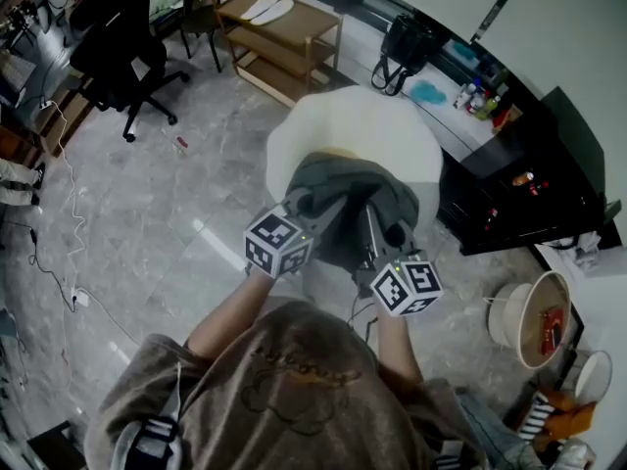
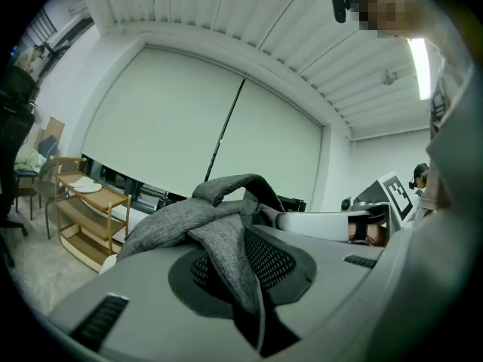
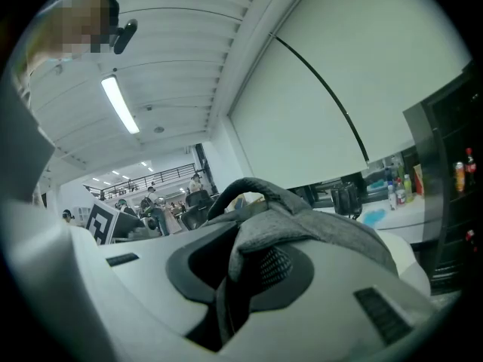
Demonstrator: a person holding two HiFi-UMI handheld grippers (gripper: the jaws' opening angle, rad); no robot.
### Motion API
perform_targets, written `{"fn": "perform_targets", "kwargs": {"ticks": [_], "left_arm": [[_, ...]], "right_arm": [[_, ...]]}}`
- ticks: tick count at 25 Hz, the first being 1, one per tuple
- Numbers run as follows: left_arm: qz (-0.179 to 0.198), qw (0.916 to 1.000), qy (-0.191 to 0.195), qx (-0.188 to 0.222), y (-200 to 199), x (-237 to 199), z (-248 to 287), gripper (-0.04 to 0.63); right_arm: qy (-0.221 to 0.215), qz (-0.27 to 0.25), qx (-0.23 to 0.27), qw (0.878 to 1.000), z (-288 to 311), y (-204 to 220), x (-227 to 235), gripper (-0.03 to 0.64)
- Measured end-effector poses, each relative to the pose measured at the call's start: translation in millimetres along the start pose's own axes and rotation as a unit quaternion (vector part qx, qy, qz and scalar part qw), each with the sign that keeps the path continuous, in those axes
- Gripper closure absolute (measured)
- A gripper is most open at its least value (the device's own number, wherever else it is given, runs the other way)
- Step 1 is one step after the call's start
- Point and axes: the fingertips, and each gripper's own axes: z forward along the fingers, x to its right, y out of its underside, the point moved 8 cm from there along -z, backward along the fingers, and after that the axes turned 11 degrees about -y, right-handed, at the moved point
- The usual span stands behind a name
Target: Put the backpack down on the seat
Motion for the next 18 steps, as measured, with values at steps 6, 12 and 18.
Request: {"fn": "perform_targets", "kwargs": {"ticks": [6,12,18], "left_arm": [[0.011,0.9998,0.012,-0.009,-16.6,-38.9,42.9,0.541],[0.011,0.9991,0.035,-0.02,-33.1,-80.5,85.9,0.541],[0.02,0.9971,0.067,-0.031,-46.7,-118.7,127.9,0.541]], "right_arm": [[0.016,0.006,-0.003,1.0,41.8,-10.8,31.9,0.568],[0.043,0.002,-0.006,0.999,86.9,-23.0,61.2,0.568],[0.072,0.013,0.009,0.997,126.7,-31.3,89.6,0.568]]}}
